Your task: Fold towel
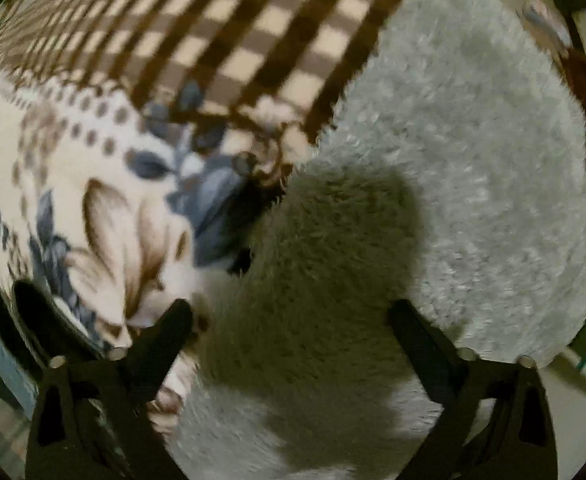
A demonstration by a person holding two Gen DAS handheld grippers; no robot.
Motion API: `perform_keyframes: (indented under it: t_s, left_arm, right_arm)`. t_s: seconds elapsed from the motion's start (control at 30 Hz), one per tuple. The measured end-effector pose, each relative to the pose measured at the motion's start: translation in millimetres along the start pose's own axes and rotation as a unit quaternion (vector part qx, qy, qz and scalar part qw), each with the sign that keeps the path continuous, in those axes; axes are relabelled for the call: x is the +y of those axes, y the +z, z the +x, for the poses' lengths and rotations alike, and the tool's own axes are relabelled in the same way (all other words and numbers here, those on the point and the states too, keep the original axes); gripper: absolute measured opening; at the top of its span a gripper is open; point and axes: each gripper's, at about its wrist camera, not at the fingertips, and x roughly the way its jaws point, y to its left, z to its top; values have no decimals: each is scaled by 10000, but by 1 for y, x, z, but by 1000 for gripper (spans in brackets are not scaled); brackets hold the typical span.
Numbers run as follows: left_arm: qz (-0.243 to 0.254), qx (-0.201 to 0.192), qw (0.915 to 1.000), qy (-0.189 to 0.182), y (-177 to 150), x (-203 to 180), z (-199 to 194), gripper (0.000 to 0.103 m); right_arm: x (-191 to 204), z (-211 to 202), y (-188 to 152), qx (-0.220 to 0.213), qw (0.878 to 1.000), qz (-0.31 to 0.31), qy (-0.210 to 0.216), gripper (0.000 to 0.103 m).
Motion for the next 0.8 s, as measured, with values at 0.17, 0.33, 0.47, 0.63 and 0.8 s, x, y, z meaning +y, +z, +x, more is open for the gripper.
perform_keyframes:
  t_s: [0.17, 0.33, 0.47, 0.63, 0.8]
  left_arm:
    - [144, -551, 9979, -322, -18, 10, -29, 8]
    - [272, -973, 9913, -847, -47, 38, -81, 6]
    - [394, -1436, 9801, -1310, -80, 74, -134, 6]
    - [537, -1940, 9634, -1772, -131, 129, -158, 6]
    - [836, -2111, 9624, -1488, -191, 185, -123, 6]
  right_arm:
    - [8, 0, 3, -212, 9995, -52, -227, 12]
    - [1, -45, -6, -597, 9970, -442, 211, 8]
    - [-9, -106, -27, -989, 9874, -823, 921, 7]
    - [-56, -189, -73, -1403, 9624, -1228, 1975, 7]
    - [-165, -194, -113, -1479, 9545, -1281, 2249, 7]
